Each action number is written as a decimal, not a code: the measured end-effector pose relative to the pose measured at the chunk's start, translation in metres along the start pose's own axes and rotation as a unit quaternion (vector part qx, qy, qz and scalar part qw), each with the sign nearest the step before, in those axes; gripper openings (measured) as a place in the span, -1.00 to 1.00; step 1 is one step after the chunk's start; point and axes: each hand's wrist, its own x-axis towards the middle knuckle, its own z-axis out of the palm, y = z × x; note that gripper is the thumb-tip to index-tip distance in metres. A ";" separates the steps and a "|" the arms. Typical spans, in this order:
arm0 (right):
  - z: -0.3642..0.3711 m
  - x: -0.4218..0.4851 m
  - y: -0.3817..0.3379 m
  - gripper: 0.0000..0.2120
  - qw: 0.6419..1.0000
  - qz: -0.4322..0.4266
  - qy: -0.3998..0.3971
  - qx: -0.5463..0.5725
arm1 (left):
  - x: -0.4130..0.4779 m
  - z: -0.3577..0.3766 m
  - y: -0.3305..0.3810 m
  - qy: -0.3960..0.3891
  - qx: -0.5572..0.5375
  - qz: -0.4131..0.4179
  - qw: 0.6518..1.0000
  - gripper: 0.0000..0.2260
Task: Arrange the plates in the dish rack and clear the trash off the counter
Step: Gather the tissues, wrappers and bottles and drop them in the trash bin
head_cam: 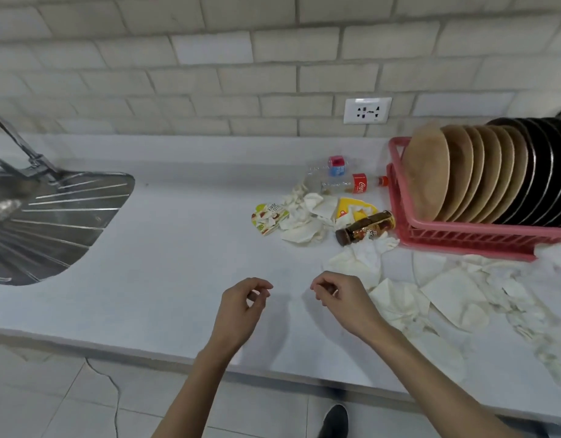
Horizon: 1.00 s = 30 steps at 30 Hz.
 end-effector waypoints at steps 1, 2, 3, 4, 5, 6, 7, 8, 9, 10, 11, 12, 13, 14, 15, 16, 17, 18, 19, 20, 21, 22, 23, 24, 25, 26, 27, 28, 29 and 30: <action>-0.005 0.015 -0.002 -0.87 1.000 -0.004 -0.003 0.003 | 0.014 -0.002 0.001 -0.001 0.005 -0.002 1.000 -0.81; -0.011 0.030 -0.003 -0.87 1.000 -0.004 -0.005 0.004 | 0.028 -0.003 0.003 -0.003 0.013 -0.005 1.000 -0.81; -0.018 0.046 -0.004 -0.87 1.000 -0.009 -0.006 -0.001 | 0.042 -0.004 0.005 -0.003 0.023 -0.007 1.000 -0.81; -0.024 0.064 -0.004 -0.87 1.000 -0.021 -0.003 -0.014 | 0.056 -0.005 0.006 -0.001 0.033 -0.014 0.999 -0.80; -0.030 0.084 -0.005 -0.87 0.999 -0.039 0.001 -0.032 | 0.072 -0.006 0.007 0.006 0.036 -0.026 0.999 -0.80; -0.035 0.103 -0.005 -0.89 0.997 -0.058 0.006 -0.052 | 0.087 -0.007 0.006 0.017 0.032 -0.041 0.999 -0.79; -0.039 0.124 -0.006 -0.94 0.994 -0.075 0.006 -0.076 | 0.103 -0.008 0.006 0.028 0.026 -0.054 0.998 -0.78; -0.040 0.144 -0.006 -0.93 0.991 -0.085 -0.002 -0.106 | 0.118 -0.009 0.006 0.039 0.025 -0.062 0.997 -0.77; -0.040 0.162 -0.006 -0.83 0.986 -0.088 -0.016 -0.143 | 0.132 -0.008 0.005 0.044 0.037 -0.066 0.996 -0.77; -0.037 0.178 -0.005 -0.73 0.979 -0.084 -0.034 -0.180 | 0.145 -0.008 0.004 0.044 0.058 -0.067 0.995 -0.76; -0.034 0.192 -0.005 -0.65 0.973 -0.076 -0.052 -0.213 | 0.156 -0.006 0.003 0.038 0.086 -0.069 0.993 -0.76; -0.028 0.202 -0.005 -0.60 0.965 -0.067 -0.070 -0.242 | 0.166 -0.005 0.002 0.032 0.112 -0.069 0.991 -0.74; -0.023 0.211 -0.005 -0.58 0.956 -0.061 -0.086 -0.273 | 0.175 -0.003 0.000 0.026 0.134 -0.066 0.988 -0.72; -0.018 0.218 -0.004 -0.57 0.945 -0.057 -0.098 -0.308 | 0.183 -0.002 -0.002 0.017 0.157 -0.059 0.986 -0.69; -0.013 0.225 -0.004 -0.59 0.932 -0.053 -0.107 -0.343 | 0.192 -0.002 -0.004 0.004 0.181 -0.051 0.982 -0.65; -0.009 0.230 -0.004 -0.62 0.920 -0.049 -0.112 -0.372 | 0.201 -0.002 -0.007 -0.015 0.203 -0.043 0.978 -0.60; -0.005 0.233 -0.004 -0.66 0.912 -0.044 -0.115 -0.392 | 0.210 -0.002 -0.009 -0.040 0.224 -0.040 0.973 -0.56; -0.002 0.236 -0.003 -0.70 0.906 -0.046 -0.113 -0.406 | 0.218 -0.002 -0.010 -0.063 0.241 -0.037 0.968 -0.54; 0.001 0.237 -0.002 -0.72 0.899 -0.053 -0.108 -0.420 | 0.224 -0.001 -0.012 -0.083 0.255 -0.033 0.963 -0.55; 0.003 0.237 0.000 -0.74 0.894 -0.062 -0.105 -0.432 | 0.228 0.000 -0.014 -0.095 0.264 -0.028 0.959 -0.58; 0.005 0.238 0.003 -0.75 0.890 -0.070 -0.105 -0.439 | 0.230 0.001 -0.016 -0.100 0.268 -0.021 0.958 -0.61; 0.007 0.239 0.006 -0.75 0.889 -0.077 -0.105 -0.438 | 0.232 0.003 -0.020 -0.100 0.264 -0.016 0.959 -0.65; 0.009 0.239 0.009 -0.74 0.892 -0.083 -0.103 -0.431 | 0.232 0.003 -0.024 -0.094 0.254 -0.014 0.963 -0.69; 0.009 0.240 0.011 -0.74 0.899 -0.088 -0.097 -0.417 | 0.234 0.002 -0.026 -0.085 0.239 -0.013 0.967 -0.74; 0.008 0.241 0.009 -0.74 0.909 -0.091 -0.091 -0.395 | 0.235 0.000 -0.027 -0.075 0.222 -0.011 0.972 -0.77; 0.006 0.242 0.008 -0.76 0.925 -0.095 -0.076 -0.360 | 0.238 -0.002 -0.026 -0.064 0.204 -0.001 0.977 -0.81; 0.003 0.243 0.007 -0.78 0.944 -0.095 -0.052 -0.311 | 0.242 -0.004 -0.026 -0.059 0.187 0.011 0.981 -0.84; 0.001 0.243 0.006 -0.81 0.964 -0.084 -0.026 -0.251 | 0.244 -0.005 -0.025 -0.061 0.169 0.023 0.983 -0.86; -0.003 0.241 0.004 -0.85 0.981 -0.066 0.004 -0.184 | 0.244 -0.005 -0.024 -0.065 0.151 0.034 0.986 -0.86; -0.006 0.240 0.003 -0.89 0.992 -0.038 0.031 -0.116 | 0.244 -0.005 -0.024 -0.070 0.129 0.044 0.988 -0.83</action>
